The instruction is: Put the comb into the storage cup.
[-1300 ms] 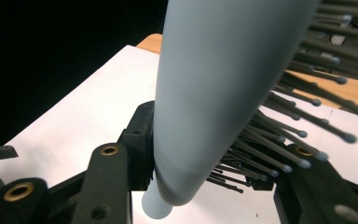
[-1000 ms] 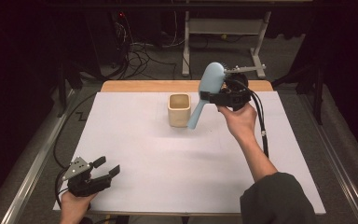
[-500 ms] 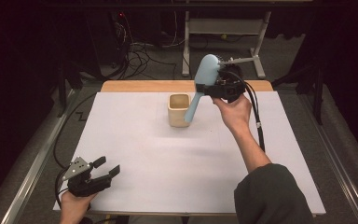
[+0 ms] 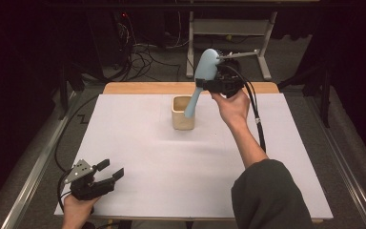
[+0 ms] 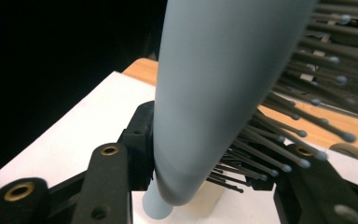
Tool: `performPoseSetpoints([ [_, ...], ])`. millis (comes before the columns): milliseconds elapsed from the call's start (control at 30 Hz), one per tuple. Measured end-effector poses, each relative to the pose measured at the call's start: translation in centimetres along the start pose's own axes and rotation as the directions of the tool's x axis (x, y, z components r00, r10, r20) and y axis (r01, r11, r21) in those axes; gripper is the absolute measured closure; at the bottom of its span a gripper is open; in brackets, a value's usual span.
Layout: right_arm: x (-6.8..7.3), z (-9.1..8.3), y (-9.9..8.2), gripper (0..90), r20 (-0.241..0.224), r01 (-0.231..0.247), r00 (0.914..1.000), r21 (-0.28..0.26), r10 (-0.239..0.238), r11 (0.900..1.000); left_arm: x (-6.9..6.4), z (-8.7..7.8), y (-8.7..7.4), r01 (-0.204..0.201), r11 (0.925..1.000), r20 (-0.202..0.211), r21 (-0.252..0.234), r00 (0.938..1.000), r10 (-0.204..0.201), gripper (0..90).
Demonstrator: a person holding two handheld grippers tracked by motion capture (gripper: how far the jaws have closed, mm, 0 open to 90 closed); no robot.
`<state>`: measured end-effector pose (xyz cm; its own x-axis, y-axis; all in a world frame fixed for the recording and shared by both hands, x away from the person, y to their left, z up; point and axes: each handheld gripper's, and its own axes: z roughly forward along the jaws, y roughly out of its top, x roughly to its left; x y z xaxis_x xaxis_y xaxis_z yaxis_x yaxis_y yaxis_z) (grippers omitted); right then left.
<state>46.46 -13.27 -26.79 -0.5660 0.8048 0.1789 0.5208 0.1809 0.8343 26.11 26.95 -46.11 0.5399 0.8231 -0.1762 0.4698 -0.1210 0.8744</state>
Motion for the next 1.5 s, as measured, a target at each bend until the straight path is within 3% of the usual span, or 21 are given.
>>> performPoseSetpoints([
  [567, -0.2, 2.0, 1.5, 54.5, 0.041, -0.018, 0.999, -0.021, 0.019, 0.9996, -0.1, 0.0, 0.1, -0.004, 1.0, 0.002, -0.008, 1.0, 0.004, 30.9],
  [1500, 0.2, 5.3, 0.6, 54.2, 0.079, -0.002, 0.9969, 0.019, 0.001, 0.9998, -0.2, -0.1, 0.1, -0.012, 0.9999, 0.005, -0.012, 0.9999, 0.012, 31.1],
])
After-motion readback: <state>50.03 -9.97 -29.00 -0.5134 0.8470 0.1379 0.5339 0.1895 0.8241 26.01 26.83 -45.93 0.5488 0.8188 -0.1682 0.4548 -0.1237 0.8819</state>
